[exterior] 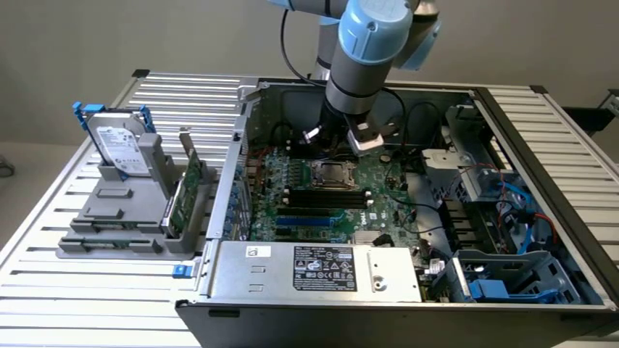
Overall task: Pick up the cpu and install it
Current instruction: 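Install the first cpu locking lever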
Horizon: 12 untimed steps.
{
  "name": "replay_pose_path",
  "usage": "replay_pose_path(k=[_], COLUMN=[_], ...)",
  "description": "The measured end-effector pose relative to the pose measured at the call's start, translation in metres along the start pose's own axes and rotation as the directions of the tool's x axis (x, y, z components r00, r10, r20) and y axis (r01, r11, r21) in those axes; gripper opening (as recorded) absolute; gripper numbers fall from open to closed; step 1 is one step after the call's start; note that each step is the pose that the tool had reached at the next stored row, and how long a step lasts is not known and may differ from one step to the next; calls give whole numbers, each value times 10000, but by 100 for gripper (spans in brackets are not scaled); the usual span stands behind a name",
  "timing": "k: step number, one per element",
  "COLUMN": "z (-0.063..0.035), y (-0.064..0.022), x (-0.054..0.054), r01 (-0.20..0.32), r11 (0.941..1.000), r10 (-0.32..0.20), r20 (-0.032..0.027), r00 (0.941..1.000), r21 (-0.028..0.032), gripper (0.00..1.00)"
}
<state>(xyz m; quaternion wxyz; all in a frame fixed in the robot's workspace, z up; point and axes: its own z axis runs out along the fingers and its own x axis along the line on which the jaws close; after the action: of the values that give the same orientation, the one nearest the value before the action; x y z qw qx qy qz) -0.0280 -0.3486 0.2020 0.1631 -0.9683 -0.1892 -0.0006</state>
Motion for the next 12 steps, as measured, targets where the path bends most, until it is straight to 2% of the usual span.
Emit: replay_pose_path(k=[12], z=[1], y=[-1], x=[3], r01=[-2], r11=[10000], r10=[2], r20=[3], r00=[10000], r21=[-6], gripper=[11])
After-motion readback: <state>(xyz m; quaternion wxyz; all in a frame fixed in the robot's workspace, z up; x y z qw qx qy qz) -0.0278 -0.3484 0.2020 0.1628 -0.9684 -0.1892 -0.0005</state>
